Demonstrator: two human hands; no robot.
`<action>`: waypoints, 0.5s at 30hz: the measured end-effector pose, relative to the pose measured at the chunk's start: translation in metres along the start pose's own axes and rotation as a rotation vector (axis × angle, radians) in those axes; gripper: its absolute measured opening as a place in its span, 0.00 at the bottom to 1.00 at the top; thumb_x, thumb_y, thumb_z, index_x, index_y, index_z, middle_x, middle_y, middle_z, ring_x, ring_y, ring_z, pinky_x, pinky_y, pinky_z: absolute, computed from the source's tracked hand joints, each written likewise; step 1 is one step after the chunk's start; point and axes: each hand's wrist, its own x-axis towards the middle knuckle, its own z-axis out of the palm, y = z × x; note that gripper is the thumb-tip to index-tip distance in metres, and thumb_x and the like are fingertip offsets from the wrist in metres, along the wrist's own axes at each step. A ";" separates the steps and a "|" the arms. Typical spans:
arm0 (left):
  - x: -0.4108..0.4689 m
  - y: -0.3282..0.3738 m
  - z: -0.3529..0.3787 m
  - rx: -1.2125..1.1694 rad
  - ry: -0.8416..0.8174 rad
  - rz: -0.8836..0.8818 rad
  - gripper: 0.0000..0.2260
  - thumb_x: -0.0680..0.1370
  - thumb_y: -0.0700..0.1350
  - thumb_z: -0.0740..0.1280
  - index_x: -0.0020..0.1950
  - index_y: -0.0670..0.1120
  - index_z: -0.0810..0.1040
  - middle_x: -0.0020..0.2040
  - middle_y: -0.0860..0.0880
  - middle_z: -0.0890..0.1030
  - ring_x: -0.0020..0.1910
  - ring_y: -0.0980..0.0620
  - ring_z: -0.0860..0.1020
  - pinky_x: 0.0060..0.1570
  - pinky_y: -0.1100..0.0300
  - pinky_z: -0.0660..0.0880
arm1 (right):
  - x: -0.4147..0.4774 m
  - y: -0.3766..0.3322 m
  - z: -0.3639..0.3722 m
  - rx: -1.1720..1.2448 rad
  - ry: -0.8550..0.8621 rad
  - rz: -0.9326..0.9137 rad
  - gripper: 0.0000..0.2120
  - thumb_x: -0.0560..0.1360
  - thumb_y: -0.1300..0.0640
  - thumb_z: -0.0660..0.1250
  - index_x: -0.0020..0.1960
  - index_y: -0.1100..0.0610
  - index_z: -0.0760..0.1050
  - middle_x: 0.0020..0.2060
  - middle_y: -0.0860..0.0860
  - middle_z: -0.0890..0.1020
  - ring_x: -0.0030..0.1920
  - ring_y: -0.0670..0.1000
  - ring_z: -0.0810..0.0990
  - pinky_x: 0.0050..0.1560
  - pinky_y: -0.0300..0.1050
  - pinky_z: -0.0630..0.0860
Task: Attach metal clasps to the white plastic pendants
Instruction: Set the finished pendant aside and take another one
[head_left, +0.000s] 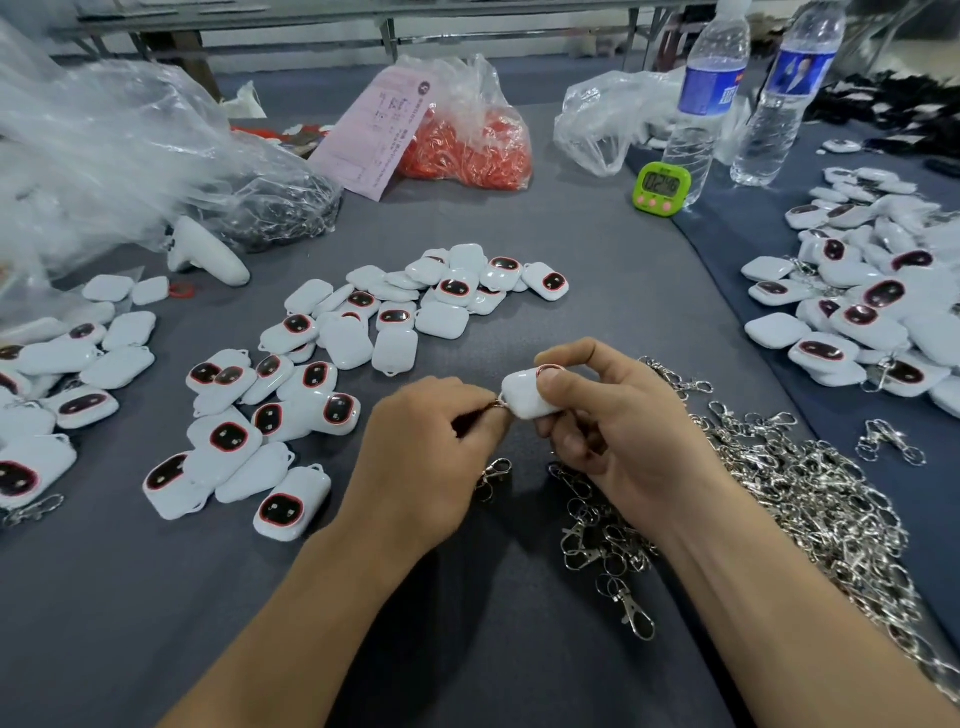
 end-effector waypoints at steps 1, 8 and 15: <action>0.001 -0.001 0.000 -0.185 -0.006 -0.106 0.06 0.75 0.50 0.72 0.38 0.55 0.85 0.33 0.55 0.81 0.34 0.57 0.76 0.37 0.62 0.70 | 0.000 0.000 0.000 0.011 -0.007 0.005 0.06 0.78 0.67 0.67 0.49 0.57 0.76 0.28 0.60 0.77 0.20 0.48 0.65 0.24 0.38 0.53; 0.011 0.000 0.001 -0.721 -0.186 -0.339 0.06 0.76 0.46 0.73 0.39 0.51 0.88 0.26 0.52 0.72 0.29 0.57 0.68 0.34 0.71 0.67 | 0.002 -0.003 -0.003 0.142 -0.056 0.056 0.05 0.79 0.66 0.65 0.51 0.58 0.76 0.28 0.58 0.76 0.21 0.47 0.65 0.21 0.36 0.56; 0.007 -0.002 -0.005 -0.371 -0.051 -0.216 0.06 0.74 0.43 0.74 0.36 0.48 0.86 0.28 0.54 0.76 0.30 0.58 0.70 0.33 0.65 0.66 | -0.001 0.002 0.003 -0.004 0.002 -0.065 0.06 0.78 0.67 0.68 0.49 0.56 0.77 0.29 0.56 0.79 0.22 0.48 0.67 0.23 0.38 0.58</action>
